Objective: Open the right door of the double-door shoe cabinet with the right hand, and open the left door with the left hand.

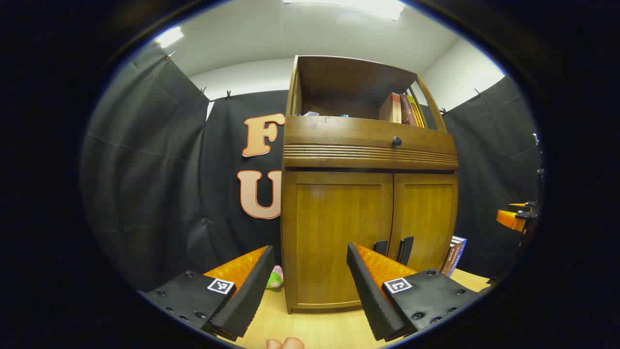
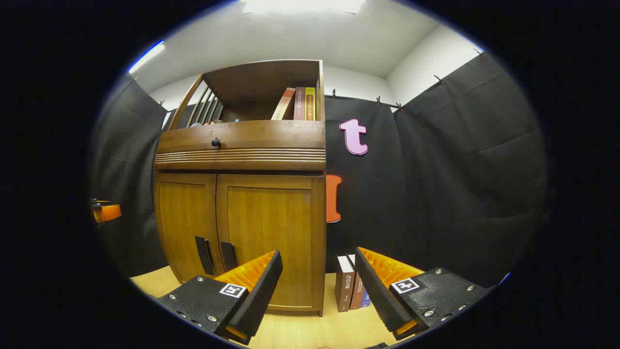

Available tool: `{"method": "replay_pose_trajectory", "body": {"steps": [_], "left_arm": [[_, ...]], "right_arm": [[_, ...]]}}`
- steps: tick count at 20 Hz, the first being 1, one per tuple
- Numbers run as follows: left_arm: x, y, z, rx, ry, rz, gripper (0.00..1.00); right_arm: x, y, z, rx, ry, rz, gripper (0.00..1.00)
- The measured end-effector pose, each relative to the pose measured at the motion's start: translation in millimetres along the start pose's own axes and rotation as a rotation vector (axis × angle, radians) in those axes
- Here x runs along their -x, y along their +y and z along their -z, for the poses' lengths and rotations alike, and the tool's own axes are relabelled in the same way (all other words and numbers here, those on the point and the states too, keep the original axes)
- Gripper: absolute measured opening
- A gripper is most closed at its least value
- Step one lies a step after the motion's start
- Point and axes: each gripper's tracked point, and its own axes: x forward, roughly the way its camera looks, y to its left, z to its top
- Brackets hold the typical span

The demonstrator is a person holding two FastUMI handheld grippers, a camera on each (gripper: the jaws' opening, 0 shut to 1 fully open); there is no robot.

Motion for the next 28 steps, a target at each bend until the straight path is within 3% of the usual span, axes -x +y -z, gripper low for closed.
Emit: {"method": "replay_pose_trajectory", "body": {"steps": [19,28], "left_arm": [[0,-5,-5,-0.016,-0.001,0.011,0.95],[0,6,-6,-0.026,0.003,-0.012,0.94]], "right_arm": [[-8,19,11,0.009,0.026,-0.036,0.93],[-40,85,57,-0.014,0.114,-0.15,0.93]]}}
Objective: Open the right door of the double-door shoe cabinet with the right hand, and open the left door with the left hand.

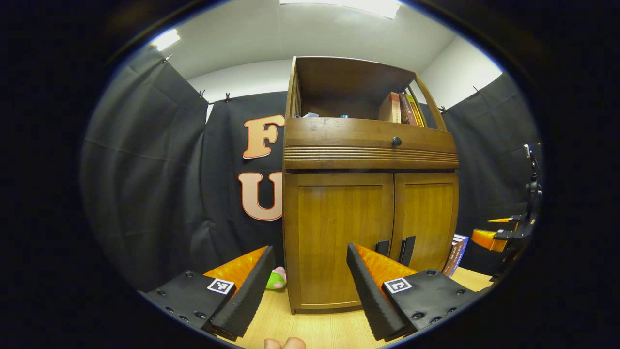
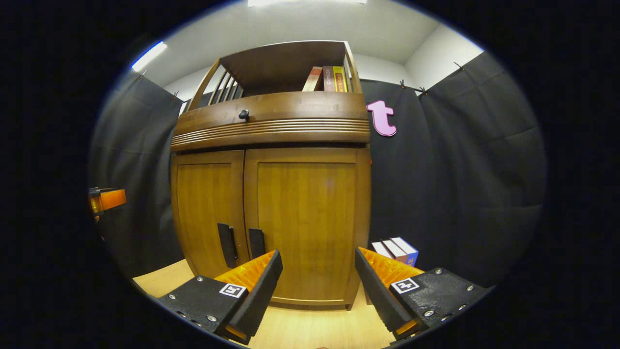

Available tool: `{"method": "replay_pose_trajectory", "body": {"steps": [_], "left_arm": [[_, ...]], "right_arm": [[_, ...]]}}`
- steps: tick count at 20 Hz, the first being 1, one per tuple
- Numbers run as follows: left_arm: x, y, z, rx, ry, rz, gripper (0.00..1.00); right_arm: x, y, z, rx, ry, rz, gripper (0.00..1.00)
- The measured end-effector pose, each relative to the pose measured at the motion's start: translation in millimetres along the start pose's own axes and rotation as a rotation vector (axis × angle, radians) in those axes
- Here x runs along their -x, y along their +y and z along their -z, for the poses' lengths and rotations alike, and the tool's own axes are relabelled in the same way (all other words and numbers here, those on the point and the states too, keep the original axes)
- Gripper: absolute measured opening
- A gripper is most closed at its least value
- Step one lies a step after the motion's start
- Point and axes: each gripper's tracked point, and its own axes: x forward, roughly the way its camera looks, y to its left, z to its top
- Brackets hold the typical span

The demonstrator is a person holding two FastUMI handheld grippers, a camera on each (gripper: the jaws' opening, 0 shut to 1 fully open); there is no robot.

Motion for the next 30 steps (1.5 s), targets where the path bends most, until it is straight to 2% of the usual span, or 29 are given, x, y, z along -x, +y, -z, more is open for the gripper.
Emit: {"method": "replay_pose_trajectory", "body": {"steps": [5,13,15,16,18,19,20,21,22,23,24,27,28,29,30], "left_arm": [[4,8,-3,-0.016,-0.007,-0.017,0.94],[5,22,-1,-0.028,0.001,-0.048,0.95],[7,26,-1,-0.03,0.001,-0.056,0.99],[7,27,-1,-0.031,0.0,-0.057,0.95],[7,29,0,-0.031,0.003,-0.059,0.95],[6,29,1,-0.032,0.005,-0.059,0.95],[6,30,2,-0.034,0.006,-0.06,0.96],[5,32,3,-0.035,0.008,-0.062,0.96],[4,33,3,-0.035,0.009,-0.065,0.96],[4,34,4,-0.035,0.009,-0.067,0.96],[3,35,4,-0.034,0.01,-0.069,0.95],[1,38,8,-0.031,0.015,-0.073,0.95],[1,38,9,-0.03,0.018,-0.072,0.97],[0,39,10,-0.028,0.02,-0.073,0.97],[0,41,11,-0.026,0.022,-0.075,0.97]], "right_arm": [[-32,41,32,-0.025,0.053,-0.068,0.93],[-84,87,55,-0.03,0.065,-0.1,0.93],[-96,97,60,-0.037,0.065,-0.103,0.93],[-103,99,63,-0.042,0.067,-0.099,0.93],[-117,101,69,-0.045,0.07,-0.083,0.93],[-124,102,72,-0.041,0.067,-0.074,1.0],[-131,102,74,-0.034,0.065,-0.066,0.8],[-138,101,75,-0.031,0.062,-0.057,0.77],[-143,101,76,-0.031,0.061,-0.049,0.97],[-149,102,78,-0.033,0.062,-0.045,0.72],[-154,102,79,-0.039,0.065,-0.041,0.81],[-162,106,85,-0.059,0.077,-0.049,0.74],[-164,107,86,-0.065,0.08,-0.054,0.6],[-164,109,89,-0.071,0.083,-0.055,0.55],[-166,109,90,-0.078,0.085,-0.057,0.62]]}}
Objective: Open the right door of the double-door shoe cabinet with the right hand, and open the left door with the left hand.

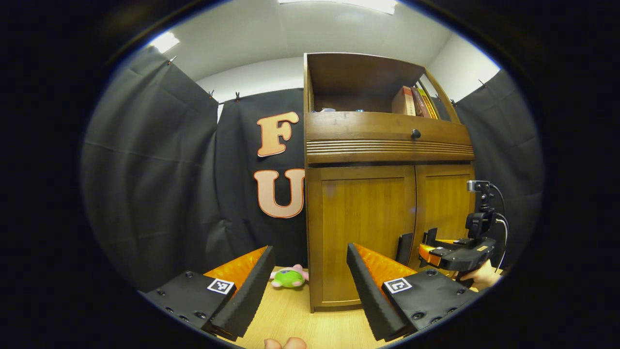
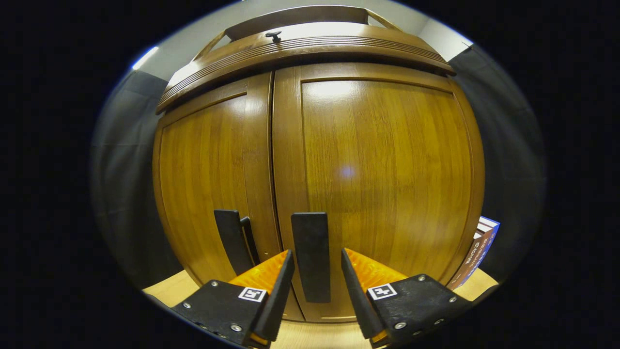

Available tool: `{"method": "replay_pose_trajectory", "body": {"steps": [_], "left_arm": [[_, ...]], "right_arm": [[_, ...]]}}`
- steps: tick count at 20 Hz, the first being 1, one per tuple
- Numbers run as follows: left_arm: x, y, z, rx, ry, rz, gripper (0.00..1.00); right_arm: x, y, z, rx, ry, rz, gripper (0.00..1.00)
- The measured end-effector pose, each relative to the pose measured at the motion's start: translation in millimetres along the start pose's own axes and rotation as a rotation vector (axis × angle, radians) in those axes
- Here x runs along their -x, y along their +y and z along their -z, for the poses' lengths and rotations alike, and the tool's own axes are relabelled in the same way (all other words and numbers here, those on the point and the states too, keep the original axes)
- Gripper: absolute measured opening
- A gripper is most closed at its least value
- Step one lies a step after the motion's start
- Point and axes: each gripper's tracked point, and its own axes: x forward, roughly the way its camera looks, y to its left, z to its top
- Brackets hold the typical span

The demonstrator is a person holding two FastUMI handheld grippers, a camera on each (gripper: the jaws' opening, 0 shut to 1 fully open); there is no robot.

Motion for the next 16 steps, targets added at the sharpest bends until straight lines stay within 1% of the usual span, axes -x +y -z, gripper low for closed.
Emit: {"method": "replay_pose_trajectory", "body": {"steps": [1,2,3,4,5,6,9,10,11,12,16], "left_arm": [[0,2,1,0.002,0.001,-0.004,0.97],[0,4,1,0.003,0.001,-0.011,0.95],[1,5,2,0.003,0.0,-0.015,0.95],[1,5,1,-0.001,-0.004,-0.018,0.95],[3,5,0,-0.004,-0.007,-0.021,0.96],[3,6,0,-0.005,-0.008,-0.023,0.94],[8,7,0,0.001,-0.009,-0.024,0.95],[8,6,0,0.002,-0.01,-0.025,0.95],[9,6,-1,0.001,-0.012,-0.026,0.94],[9,6,-1,0.001,-0.012,-0.028,0.94],[12,4,0,0.003,-0.005,-0.026,0.95]], "right_arm": [[-1,0,1,-0.004,0.003,0.002,0.55],[-3,-1,2,-0.005,0.006,0.007,0.62],[-4,0,3,-0.01,0.009,0.002,0.56],[-3,1,4,-0.013,0.011,0.001,0.43],[-4,1,4,-0.012,0.009,0.001,0.38],[-4,1,4,-0.007,0.007,-0.004,0.37],[2,3,2,-0.006,-0.003,-0.022,0.34],[5,3,1,-0.002,-0.005,-0.029,0.43],[12,3,2,-0.002,-0.006,-0.038,0.43],[16,3,2,-0.004,-0.005,-0.047,0.32],[36,1,2,-0.003,-0.001,-0.084,0.31]]}}
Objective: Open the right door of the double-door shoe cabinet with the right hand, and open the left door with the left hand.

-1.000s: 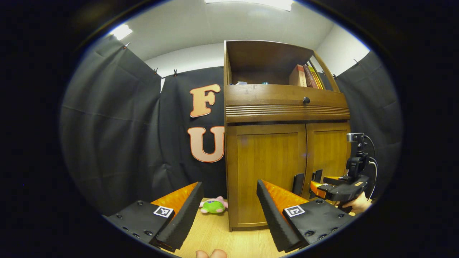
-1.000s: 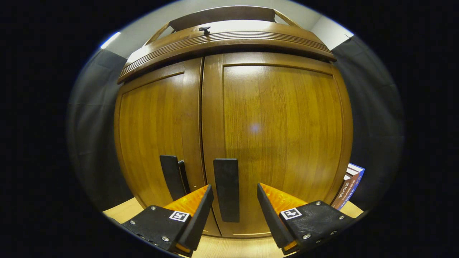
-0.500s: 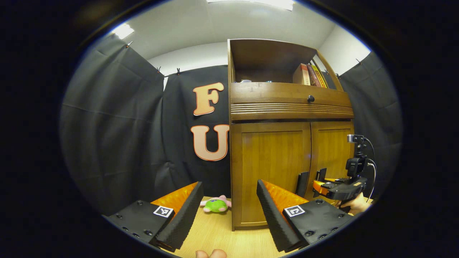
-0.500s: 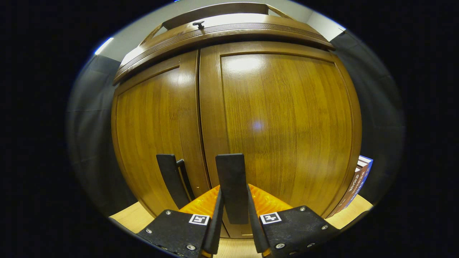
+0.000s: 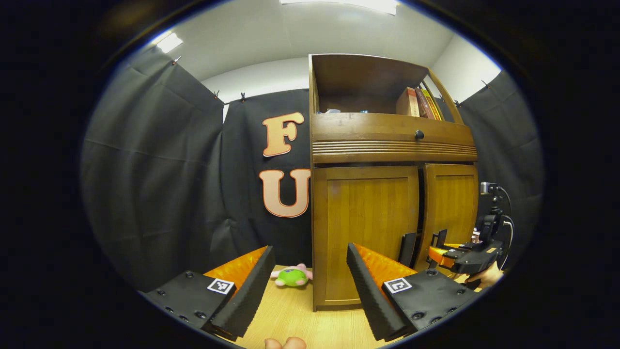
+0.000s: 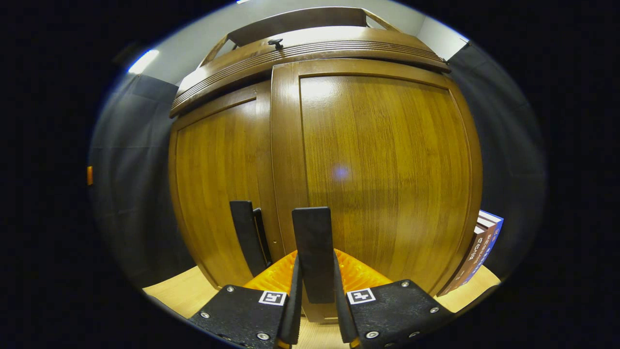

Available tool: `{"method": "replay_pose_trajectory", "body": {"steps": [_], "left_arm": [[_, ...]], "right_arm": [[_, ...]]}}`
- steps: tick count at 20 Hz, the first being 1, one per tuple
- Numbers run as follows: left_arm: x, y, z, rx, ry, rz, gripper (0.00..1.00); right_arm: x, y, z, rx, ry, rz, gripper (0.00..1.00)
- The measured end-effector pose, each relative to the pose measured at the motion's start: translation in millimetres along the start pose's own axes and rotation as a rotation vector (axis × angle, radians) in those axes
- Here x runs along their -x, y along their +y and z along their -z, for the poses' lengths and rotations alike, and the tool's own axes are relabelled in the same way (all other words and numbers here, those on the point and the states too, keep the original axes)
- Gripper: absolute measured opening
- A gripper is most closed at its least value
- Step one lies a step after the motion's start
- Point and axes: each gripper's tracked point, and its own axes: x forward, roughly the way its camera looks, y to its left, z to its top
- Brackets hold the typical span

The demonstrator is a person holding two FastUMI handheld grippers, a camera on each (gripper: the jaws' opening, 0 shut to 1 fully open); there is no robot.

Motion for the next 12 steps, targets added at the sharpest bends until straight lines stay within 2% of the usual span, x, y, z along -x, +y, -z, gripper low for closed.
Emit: {"method": "replay_pose_trajectory", "body": {"steps": [5,7,8,9,10,12], "left_arm": [[6,-6,-3,-0.004,-0.003,0.007,0.95],[9,-8,-5,-0.007,-0.005,0.011,0.95],[10,-10,-6,-0.009,-0.007,0.012,0.95],[12,-11,-7,-0.009,-0.009,0.015,0.95],[13,-14,-8,-0.009,-0.012,0.018,0.95],[15,-19,-10,-0.008,-0.015,0.027,0.95]], "right_arm": [[30,-3,0,-0.01,-0.002,-0.032,0.31],[42,-6,1,-0.002,-0.009,-0.039,0.38],[48,-7,0,0.002,-0.011,-0.043,0.31],[55,-9,0,0.003,-0.01,-0.048,0.36],[60,-11,0,0.002,-0.009,-0.053,0.31],[72,-14,0,-0.002,-0.008,-0.059,0.31]]}}
